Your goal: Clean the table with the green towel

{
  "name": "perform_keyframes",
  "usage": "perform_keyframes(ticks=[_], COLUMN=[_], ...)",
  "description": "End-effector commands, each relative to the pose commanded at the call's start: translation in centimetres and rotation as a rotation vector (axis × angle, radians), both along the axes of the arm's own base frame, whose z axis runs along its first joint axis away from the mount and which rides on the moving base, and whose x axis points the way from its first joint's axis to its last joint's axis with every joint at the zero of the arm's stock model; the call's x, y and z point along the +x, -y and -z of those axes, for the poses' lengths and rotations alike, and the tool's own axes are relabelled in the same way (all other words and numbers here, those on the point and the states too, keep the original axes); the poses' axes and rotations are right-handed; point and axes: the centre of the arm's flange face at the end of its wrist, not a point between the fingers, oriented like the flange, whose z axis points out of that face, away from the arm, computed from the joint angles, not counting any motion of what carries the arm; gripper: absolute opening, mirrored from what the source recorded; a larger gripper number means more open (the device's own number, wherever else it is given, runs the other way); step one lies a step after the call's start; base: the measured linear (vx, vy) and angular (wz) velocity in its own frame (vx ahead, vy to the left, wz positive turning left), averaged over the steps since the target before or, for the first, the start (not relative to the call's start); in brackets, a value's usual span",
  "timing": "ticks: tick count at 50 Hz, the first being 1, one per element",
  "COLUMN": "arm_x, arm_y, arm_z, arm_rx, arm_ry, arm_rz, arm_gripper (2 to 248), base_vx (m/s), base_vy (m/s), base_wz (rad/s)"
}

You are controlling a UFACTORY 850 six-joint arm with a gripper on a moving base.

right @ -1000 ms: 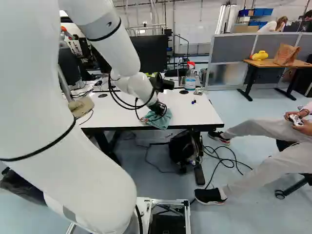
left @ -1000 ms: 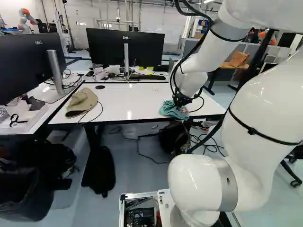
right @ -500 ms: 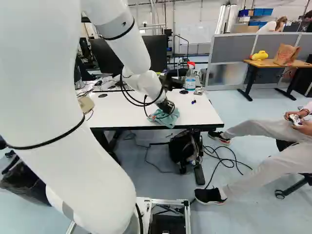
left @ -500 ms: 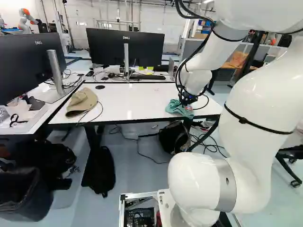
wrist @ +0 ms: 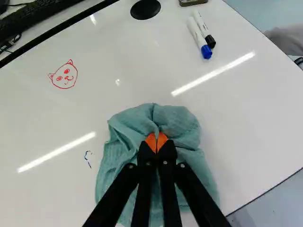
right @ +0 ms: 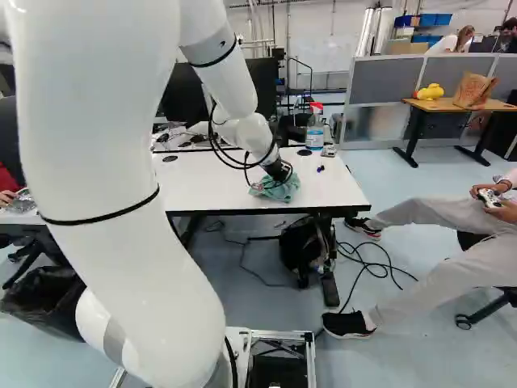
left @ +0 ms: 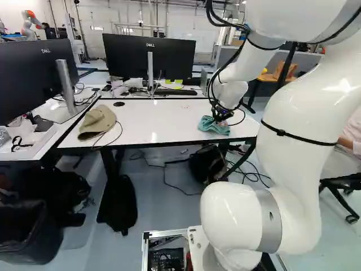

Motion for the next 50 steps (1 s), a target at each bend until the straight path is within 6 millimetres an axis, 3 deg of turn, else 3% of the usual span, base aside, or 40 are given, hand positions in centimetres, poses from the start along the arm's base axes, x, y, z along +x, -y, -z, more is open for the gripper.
perform_keyframes(ticks=[28,50], arm_x=[4.5,6.7], arm_y=[-3.1,-6.5], arm_z=[0.1,0.2], arm_rx=[-0.003,-0.004], arm_ry=[0.015,0.023], arm_rz=[-0.079,-0.147], arm_gripper=[23,23], base_vx=[0.0,0.0], base_vy=[0.0,0.0], base_wz=[0.0,0.0])
